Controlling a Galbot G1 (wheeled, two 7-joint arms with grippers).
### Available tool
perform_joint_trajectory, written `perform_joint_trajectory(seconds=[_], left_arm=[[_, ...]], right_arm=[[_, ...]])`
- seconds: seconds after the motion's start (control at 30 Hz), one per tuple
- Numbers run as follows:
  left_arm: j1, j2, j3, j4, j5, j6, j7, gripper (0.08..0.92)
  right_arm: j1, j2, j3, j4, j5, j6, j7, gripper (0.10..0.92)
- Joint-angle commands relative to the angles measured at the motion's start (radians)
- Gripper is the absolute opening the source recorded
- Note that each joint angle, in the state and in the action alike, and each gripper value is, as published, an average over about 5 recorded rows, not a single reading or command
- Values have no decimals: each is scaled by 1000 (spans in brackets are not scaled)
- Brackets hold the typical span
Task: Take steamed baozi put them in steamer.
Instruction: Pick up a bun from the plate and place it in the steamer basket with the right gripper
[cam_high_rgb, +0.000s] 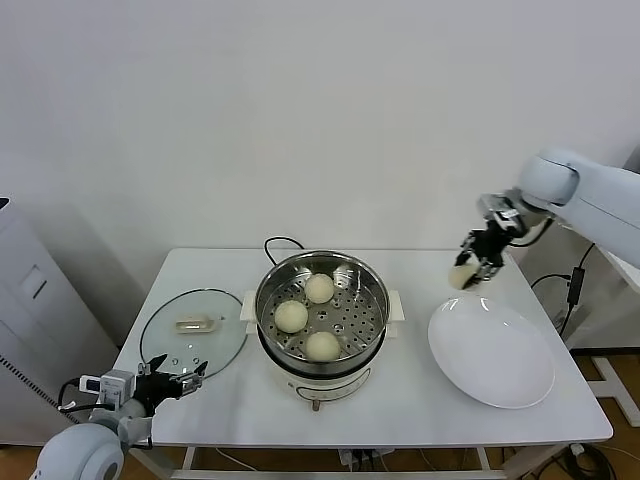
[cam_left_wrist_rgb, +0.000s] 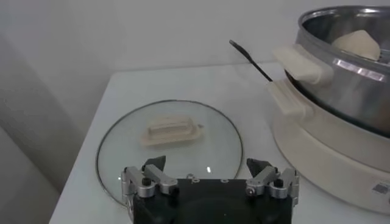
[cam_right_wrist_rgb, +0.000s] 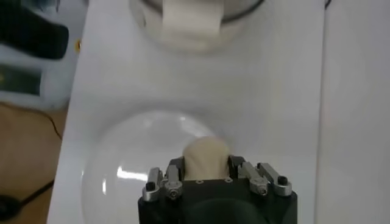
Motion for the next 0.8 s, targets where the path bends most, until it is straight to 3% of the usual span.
perform_joint_trajectory(seconds=[0.03,0.4,0.8], left_arm=[[-4,3,2,3,0,-2,1,823],[-8,1,4,6,-1,-4,2,823],[-9,-3,3,7,-2,-5,2,823]], right_arm=[[215,170,-238,131,307,-200,84,458],[151,251,-194,194,420,-326,252,458],[48,324,-157,179,428,-398,358,458]])
